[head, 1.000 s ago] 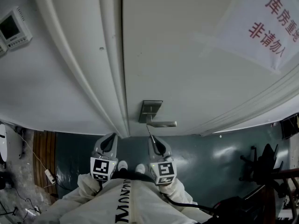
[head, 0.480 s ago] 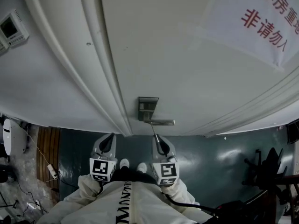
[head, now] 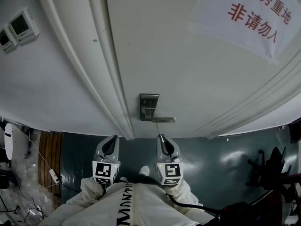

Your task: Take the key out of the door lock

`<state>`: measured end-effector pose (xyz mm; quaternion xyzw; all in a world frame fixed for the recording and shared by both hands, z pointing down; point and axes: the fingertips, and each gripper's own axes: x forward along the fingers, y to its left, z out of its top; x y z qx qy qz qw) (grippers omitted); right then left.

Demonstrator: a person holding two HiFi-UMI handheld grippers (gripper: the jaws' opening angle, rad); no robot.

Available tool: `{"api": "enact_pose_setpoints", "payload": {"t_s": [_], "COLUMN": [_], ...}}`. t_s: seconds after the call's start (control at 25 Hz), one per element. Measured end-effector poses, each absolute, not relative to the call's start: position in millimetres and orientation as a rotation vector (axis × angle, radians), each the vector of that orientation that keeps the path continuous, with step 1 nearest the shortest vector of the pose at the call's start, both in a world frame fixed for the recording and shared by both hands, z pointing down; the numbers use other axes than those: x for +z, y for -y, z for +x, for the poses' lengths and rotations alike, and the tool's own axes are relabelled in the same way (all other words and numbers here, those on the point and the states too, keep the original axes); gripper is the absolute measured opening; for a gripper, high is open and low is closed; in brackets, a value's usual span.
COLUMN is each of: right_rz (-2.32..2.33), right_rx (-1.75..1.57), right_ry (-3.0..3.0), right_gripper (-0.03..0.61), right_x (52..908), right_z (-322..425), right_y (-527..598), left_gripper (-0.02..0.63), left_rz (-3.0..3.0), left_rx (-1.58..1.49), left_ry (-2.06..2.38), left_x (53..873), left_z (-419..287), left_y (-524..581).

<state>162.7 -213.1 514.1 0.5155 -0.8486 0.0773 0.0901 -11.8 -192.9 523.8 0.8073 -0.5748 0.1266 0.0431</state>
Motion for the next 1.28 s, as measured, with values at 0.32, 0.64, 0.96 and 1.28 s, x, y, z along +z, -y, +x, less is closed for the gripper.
{"api": "enact_pose_setpoints", "payload": {"t_s": [0.32,0.64,0.96,1.28], "right_rz": [1.602,1.621,1.646,1.637], "right_rx": [0.180,0.172,0.169,0.198], "right_ry": [2.471,2.437,2.391,2.397], "right_gripper": [0.023,0.023,0.023,0.023], "right_x": [505,503,505,508], "right_z": [139,101,92,102], "right_y": [179,115,65,59], "left_gripper": [0.000,0.000,0.000,0.000], "left_rz": [2.512,2.523,2.520,2.530], "left_rx": [0.313,0.235,0.219,0.222], "left_ry": [1.737,1.705,1.656,1.685], "left_x": [518,523,538,528], "left_z": [-42,-81,-92,-84], "left_y": [160,103,62,59]}}
